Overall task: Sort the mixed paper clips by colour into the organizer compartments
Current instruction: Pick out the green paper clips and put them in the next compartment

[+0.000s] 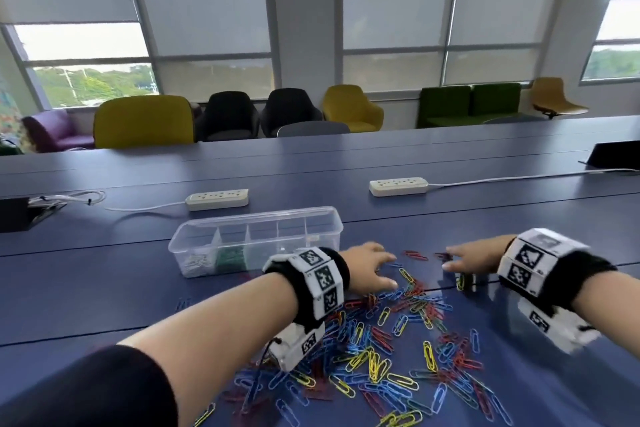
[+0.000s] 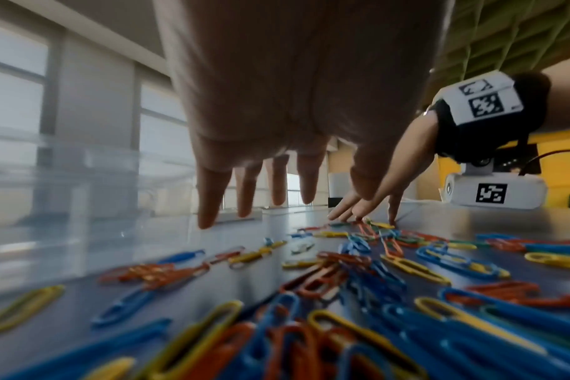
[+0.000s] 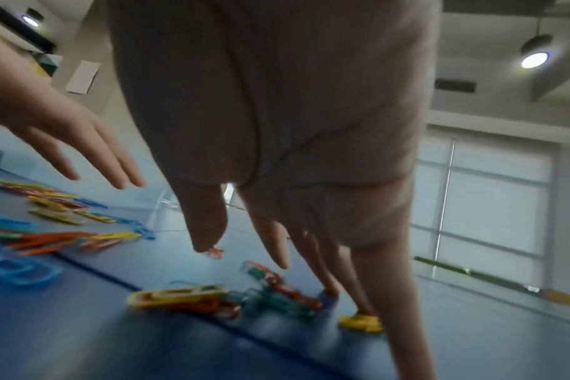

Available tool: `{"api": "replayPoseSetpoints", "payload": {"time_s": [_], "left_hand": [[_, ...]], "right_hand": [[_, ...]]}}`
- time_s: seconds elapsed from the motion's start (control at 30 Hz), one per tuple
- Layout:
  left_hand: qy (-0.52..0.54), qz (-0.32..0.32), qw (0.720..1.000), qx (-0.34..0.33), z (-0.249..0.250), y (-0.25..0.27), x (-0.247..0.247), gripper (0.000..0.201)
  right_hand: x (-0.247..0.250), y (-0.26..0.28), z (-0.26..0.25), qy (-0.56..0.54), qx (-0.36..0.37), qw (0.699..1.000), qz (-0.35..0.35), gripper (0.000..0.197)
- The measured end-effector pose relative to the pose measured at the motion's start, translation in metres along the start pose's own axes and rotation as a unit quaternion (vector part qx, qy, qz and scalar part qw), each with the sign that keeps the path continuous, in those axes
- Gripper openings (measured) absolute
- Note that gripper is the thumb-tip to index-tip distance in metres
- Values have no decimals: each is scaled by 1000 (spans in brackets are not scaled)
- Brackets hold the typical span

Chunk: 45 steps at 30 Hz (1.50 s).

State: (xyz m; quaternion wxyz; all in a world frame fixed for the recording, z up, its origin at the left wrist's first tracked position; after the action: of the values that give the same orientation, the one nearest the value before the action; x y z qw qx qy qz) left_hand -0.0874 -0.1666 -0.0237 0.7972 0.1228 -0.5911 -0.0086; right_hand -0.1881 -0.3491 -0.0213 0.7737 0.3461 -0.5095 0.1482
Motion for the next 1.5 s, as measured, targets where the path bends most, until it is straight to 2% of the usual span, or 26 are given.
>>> {"api": "replayPoseSetpoints", "payload": {"time_s": [0.13, 0.33, 0.37, 0.43, 0.53, 0.63, 0.73, 0.8, 0.87, 1.03, 1.1, 1.17, 1.27, 1.37, 1.5], "left_hand": [[-36, -121, 991, 52, 3, -10, -13, 70], [-49, -172, 983, 42, -9, 28, -7, 74], [-50, -164, 984, 40, -9, 33, -5, 72], [-58, -108, 992, 20, -5, 35, -3, 61], [-77, -26, 996, -23, 10, 21, -1, 50], [-95, -51, 992, -65, 30, 4, -7, 55], [-129, -123, 983, -51, 38, -2, -16, 58], [-130, -142, 981, -34, 36, 4, -17, 58], [-126, -126, 984, -24, 30, 13, -13, 56], [-78, 20, 997, 13, 21, 12, 2, 43], [-60, 52, 997, 14, 21, 4, 4, 33], [-47, 59, 997, 24, 21, -4, 4, 28], [-39, 35, 997, 50, 16, -10, 2, 31], [-31, 24, 997, 59, 8, -9, -2, 35], [-4, 37, 998, 50, 2, -8, -4, 28]], "right_hand": [[-16, 6, -12, 1, 29, 1000, -8, 65], [-16, 44, -29, 3, 155, 988, -19, 57], [-12, 46, -28, -13, 174, 985, -9, 54], [-2, 46, -22, -38, 189, 981, 27, 49], [5, 40, -7, -50, 160, 983, 73, 39], [1, 35, 1, -44, 143, 987, 56, 39], [-9, 38, 1, -44, 168, 985, 19, 44], [-12, 40, -1, -52, 178, 982, 13, 45], [-13, 40, -2, -54, 177, 982, 23, 42], [-8, 31, -13, -65, 155, 984, 56, 33], [-5, 25, -22, -75, 158, 982, 65, 30], [-2, 17, -32, -88, 162, 980, 68, 27], [-1, 5, -43, -109, 157, 980, 50, 19], [1, -4, -47, -121, 164, 979, 23, 20], [1, -9, -47, -99, 180, 979, 5, 24]]}}
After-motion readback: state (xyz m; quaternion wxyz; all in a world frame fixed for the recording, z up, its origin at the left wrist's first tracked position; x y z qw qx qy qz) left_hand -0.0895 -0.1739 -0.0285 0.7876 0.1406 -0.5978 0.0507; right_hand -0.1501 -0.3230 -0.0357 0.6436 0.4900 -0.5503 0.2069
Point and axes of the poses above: each hand's wrist, its own y-axis away from the middle knuckle, its own x-axis out of the back of the hand, z = x × y, the point moved 1 cm from there along -y, towards the middle knuckle, and after that the axes turned 13 degrees about -x, right-handed, at the moved point
